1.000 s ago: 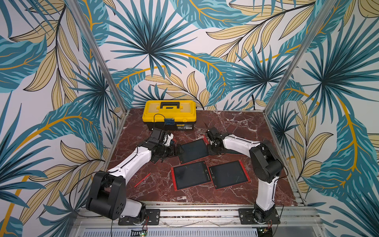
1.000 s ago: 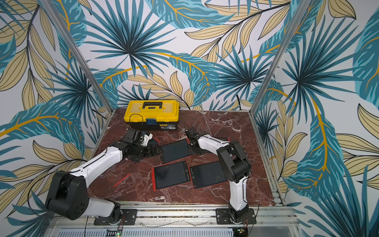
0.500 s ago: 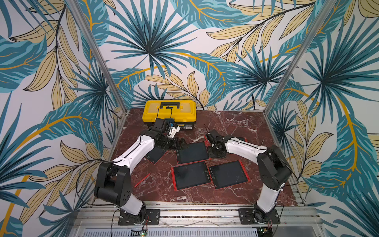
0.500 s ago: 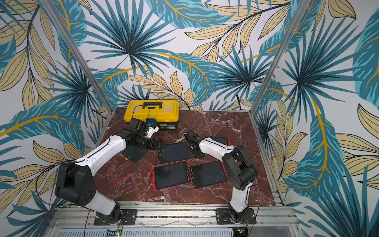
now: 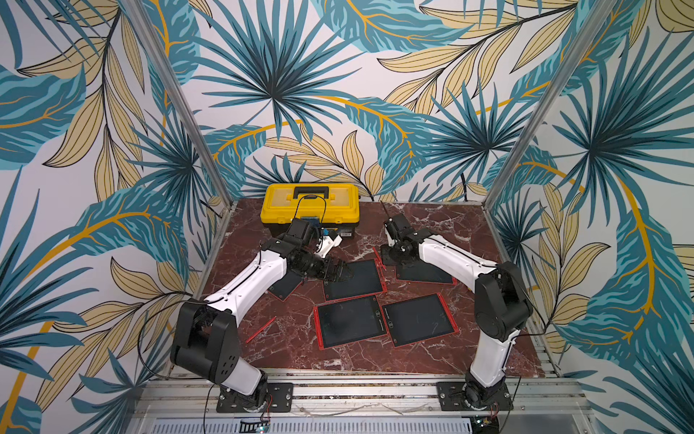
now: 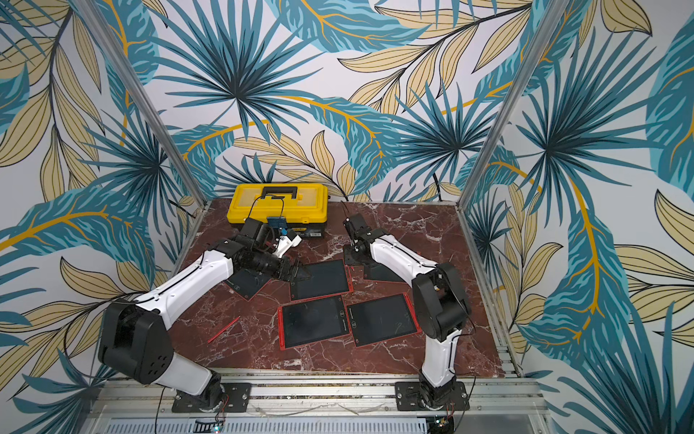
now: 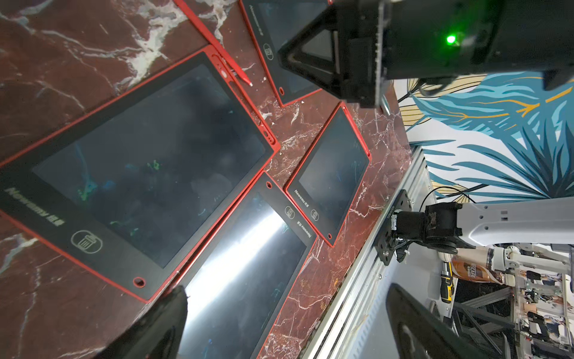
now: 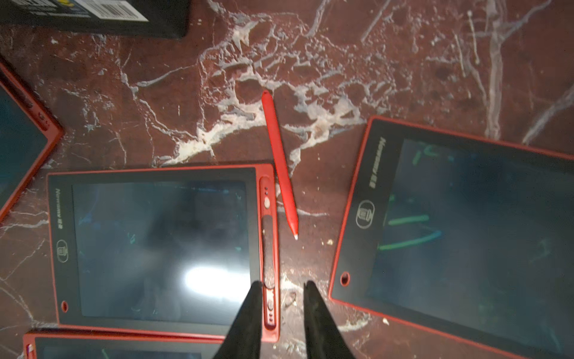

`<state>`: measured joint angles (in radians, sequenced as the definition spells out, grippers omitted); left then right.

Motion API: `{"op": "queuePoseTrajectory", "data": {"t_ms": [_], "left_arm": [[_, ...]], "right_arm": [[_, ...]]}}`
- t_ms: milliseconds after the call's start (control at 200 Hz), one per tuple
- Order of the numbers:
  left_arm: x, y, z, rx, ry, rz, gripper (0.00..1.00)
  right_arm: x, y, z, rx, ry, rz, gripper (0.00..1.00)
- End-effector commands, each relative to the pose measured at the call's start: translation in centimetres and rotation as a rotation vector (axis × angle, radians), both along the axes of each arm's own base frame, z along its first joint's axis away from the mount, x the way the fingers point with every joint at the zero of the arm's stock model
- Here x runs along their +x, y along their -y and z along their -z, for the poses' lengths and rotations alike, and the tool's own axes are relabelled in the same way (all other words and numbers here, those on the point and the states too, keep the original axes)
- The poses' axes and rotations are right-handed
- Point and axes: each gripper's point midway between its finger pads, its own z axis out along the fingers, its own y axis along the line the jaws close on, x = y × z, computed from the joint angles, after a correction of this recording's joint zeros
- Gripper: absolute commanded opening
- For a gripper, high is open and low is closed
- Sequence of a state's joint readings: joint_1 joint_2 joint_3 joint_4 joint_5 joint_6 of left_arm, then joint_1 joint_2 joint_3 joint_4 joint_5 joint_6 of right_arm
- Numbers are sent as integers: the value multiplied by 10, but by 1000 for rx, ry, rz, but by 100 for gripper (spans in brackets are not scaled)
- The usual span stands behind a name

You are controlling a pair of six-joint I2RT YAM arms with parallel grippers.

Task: Place the stylus back onto the writing tablet
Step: Adjust the writing tablet at the center of the board, then pick up the stylus from the center of the board.

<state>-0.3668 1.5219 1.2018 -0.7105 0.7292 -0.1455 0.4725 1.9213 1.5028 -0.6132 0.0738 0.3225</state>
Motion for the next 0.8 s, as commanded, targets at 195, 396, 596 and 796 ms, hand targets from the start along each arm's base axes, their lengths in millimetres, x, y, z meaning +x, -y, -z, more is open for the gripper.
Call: {"op": "queuePoseTrajectory", "data": {"t_ms": [195,396,596,796], "left_arm": [[4,31,-56,-51,329,8,100],[20,31,-70,-30,498,-86,100],[24,32,-76,-44,565,-117,100],[23,29,-75,17,617,-94,100]], "right_arm": [[28,-8,24,-55,-36,-64,21],[39,-7,34,-76,-68,-77,19],[49,-5,42,-108,-79,-81,16],[53,-13,52,-85,-103,-87,16]]}}
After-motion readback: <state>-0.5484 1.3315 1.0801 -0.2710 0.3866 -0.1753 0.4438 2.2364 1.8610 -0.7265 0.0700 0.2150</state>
